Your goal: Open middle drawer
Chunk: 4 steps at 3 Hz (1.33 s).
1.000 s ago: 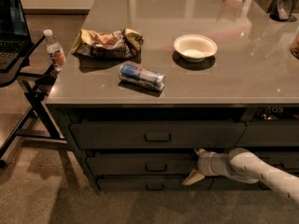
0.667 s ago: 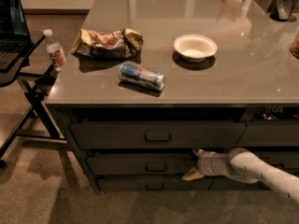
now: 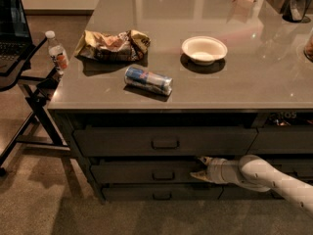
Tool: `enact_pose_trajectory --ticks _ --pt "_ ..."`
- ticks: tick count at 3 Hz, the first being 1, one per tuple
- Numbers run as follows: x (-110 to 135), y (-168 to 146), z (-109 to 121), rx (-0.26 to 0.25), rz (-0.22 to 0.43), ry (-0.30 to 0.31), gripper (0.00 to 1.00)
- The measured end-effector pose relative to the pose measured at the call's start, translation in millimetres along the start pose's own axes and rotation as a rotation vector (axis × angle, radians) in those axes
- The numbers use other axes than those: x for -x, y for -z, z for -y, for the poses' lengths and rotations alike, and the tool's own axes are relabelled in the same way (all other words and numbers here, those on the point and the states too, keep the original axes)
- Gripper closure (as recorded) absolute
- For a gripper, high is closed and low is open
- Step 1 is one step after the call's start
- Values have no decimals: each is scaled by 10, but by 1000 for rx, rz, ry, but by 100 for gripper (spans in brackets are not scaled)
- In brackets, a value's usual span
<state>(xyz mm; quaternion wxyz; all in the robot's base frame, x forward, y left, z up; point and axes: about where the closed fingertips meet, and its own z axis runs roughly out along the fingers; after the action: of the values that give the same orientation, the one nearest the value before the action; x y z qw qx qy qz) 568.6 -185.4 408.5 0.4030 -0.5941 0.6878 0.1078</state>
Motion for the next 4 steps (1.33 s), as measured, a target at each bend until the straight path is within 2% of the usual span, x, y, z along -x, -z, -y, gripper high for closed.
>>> enact_pose_trajectory --ticks 1,2,3,4 --pt "0 -1 2 0 0 0 89" --pt "42 34 34 0 0 0 100" --pt "62 53 44 0 0 0 100" --pt "64 105 -112 -4 4 -12 100"
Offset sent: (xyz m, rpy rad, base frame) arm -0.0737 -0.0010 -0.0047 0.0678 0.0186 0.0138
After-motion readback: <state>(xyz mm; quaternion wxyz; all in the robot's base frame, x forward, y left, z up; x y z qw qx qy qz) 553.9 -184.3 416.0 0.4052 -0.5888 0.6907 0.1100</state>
